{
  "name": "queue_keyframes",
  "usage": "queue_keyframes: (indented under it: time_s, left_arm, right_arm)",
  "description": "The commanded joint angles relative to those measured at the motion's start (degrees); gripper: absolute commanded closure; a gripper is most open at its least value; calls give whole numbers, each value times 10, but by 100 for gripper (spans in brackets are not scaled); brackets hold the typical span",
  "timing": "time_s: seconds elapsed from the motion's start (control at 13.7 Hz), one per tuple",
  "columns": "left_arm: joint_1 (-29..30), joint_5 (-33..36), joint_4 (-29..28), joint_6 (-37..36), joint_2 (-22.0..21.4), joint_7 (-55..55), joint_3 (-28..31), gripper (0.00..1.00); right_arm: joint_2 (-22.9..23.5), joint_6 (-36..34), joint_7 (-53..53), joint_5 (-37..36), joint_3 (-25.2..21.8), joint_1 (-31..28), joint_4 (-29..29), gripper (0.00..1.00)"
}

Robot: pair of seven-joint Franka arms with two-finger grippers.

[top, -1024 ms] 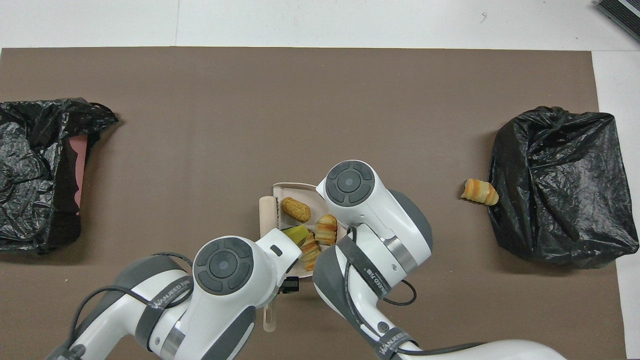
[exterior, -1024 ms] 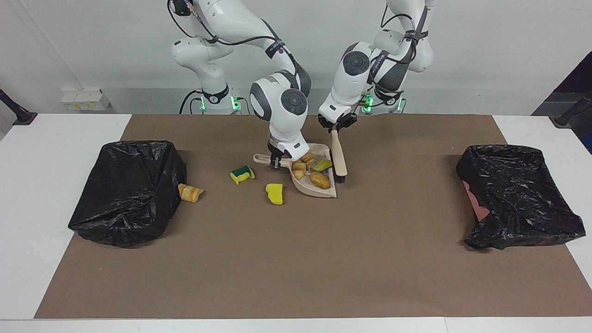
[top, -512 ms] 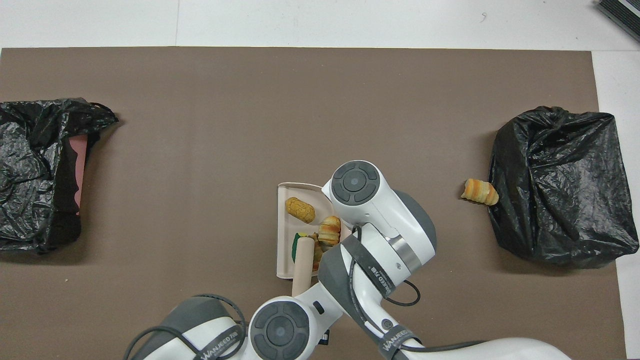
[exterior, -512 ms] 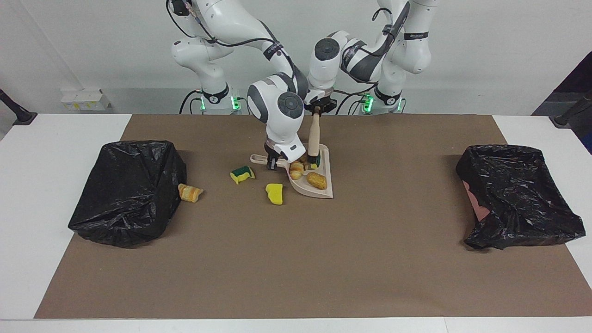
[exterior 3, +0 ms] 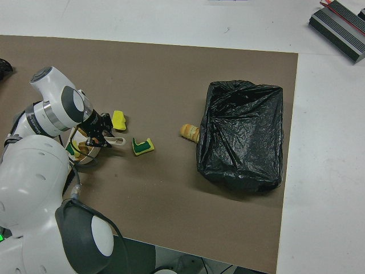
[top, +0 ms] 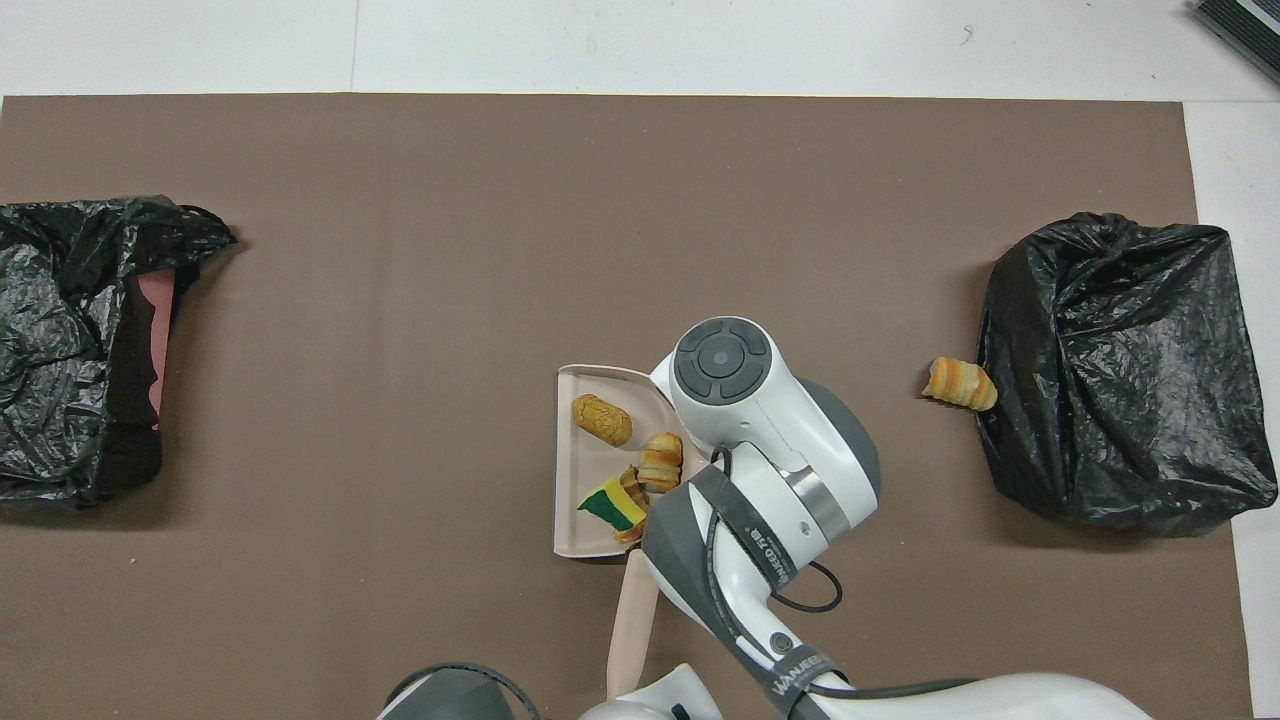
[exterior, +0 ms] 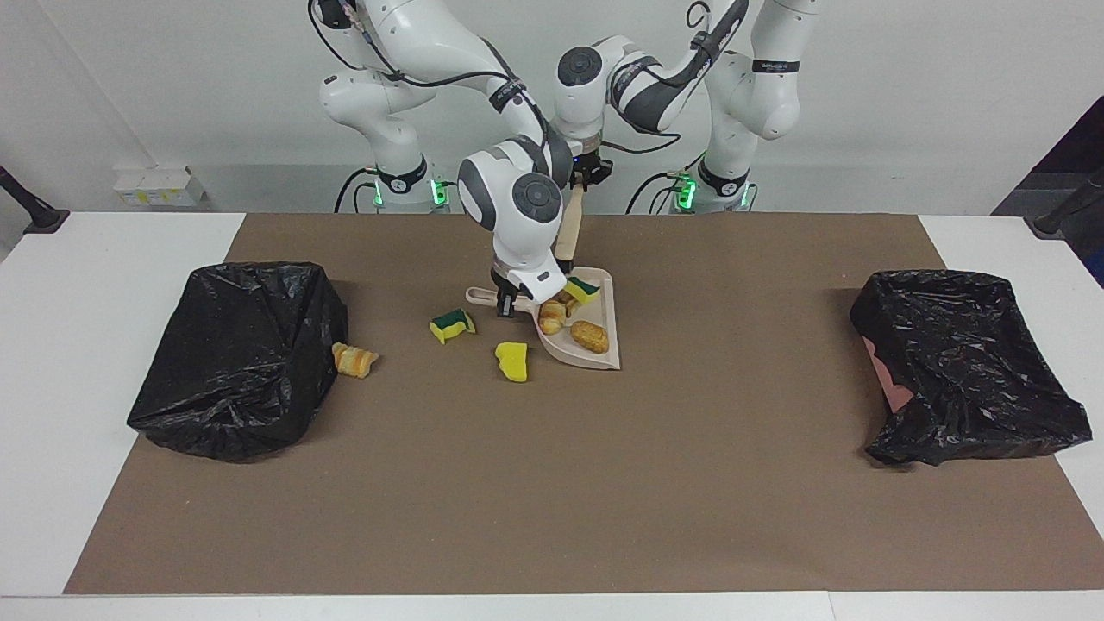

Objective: Sweep and dump trash in bin

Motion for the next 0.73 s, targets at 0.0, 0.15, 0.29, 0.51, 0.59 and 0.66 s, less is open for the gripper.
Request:
queue_keyframes:
  time_s: [0.0,0.15,0.29,0.51,0.59,0.66]
  left_arm:
    - [-23,-5,-6,-14,-21,-35,-2,100]
    - [-48,-6,-7,-24,-33,-122,-4,100]
    - [-60,-6,-16,-18,-42,-184,-4,100]
    - [-62,-20,-64,36,-69,-242,-5,100]
    - [-66,-20,-84,62,-77,-266,-5,100]
    - [-67,-20,-90,72,-81,-275,-4,100]
  right_arm:
    - [-15,13,5,9,4,-9,-18,100]
    - [-18,11,6,16,3,-10,-17,100]
    - [-19,9,6,16,3,-13,-16,100]
    - [-20,11,-15,29,4,-34,-3,100]
    - [-20,9,-32,38,3,-38,7,100]
    - [-20,4,-41,42,3,-48,18,100]
